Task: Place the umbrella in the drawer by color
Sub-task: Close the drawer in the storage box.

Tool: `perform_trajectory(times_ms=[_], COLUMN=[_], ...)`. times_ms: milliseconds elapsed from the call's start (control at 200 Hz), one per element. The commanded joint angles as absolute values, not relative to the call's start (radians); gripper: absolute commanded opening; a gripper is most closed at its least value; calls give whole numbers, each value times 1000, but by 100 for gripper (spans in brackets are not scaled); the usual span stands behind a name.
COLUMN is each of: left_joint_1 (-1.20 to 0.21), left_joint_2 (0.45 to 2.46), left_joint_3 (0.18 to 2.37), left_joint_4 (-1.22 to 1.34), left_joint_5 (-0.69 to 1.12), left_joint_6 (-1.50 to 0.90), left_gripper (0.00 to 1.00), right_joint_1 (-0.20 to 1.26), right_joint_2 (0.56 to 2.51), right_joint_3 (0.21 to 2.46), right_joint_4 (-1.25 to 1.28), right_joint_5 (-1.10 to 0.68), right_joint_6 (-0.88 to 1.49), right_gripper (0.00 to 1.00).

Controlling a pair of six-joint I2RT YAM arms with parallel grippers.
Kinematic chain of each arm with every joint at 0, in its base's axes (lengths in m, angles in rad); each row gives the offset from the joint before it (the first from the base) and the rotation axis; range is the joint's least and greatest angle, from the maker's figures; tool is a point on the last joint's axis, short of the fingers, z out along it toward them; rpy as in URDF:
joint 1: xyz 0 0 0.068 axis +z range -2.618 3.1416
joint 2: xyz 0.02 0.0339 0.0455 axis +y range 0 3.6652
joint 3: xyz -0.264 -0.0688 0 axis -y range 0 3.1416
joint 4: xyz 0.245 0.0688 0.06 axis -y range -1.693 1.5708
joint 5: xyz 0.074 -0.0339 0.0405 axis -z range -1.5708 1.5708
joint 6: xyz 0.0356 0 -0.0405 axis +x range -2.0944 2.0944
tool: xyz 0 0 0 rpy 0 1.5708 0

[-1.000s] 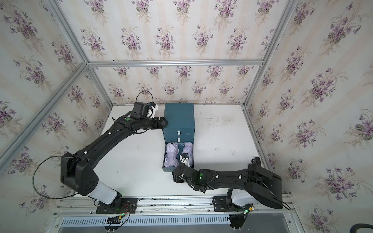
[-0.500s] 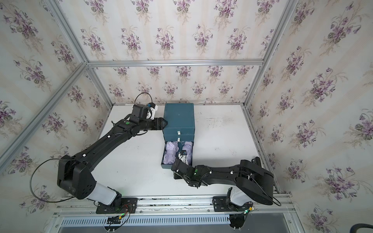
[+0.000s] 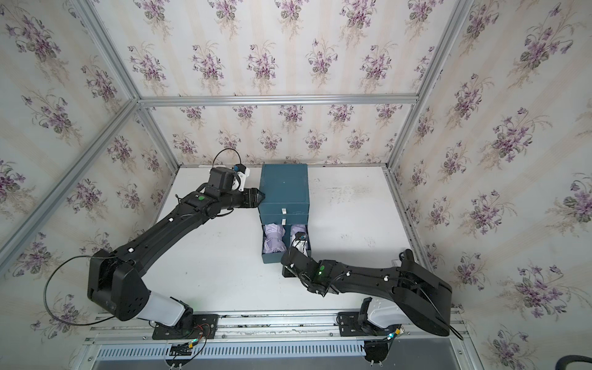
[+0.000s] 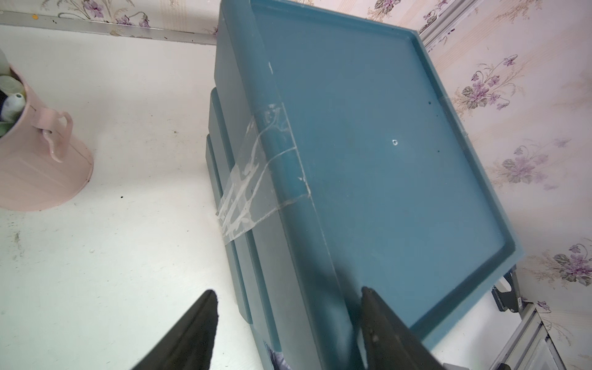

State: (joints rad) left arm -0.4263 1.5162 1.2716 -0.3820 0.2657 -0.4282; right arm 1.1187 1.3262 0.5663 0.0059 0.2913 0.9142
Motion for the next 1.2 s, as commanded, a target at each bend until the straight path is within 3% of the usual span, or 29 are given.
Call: perform_trajectory(times_ms=[0, 599, 709, 759, 1199], left_joint_1=[-431, -433, -433, -434, -434], left_joint_2=[1523, 1485, 1486, 1486, 1475], left_joint_3=[1245, 1193, 1195, 1194, 1189], left_joint_4=[-609, -644, -645, -646, -670], left_joint_5=[195, 188, 188, 188, 193], left_joint_6=[-377, -338, -335, -336, -304], left_gripper=[68, 66, 66, 65, 63], right_joint_1=[1105, 1054, 1042, 1038, 1002], right_joint_2=[1348, 1500, 1527, 1545, 1685], right_joint_3=[559, 598, 599, 614, 631], right_joint_4=[118, 314, 389, 396, 608], right_joint_5=[311, 457, 444, 447, 473], right_joint_6=[874, 693, 630, 607, 488], right_gripper=[0, 0, 40, 50, 58])
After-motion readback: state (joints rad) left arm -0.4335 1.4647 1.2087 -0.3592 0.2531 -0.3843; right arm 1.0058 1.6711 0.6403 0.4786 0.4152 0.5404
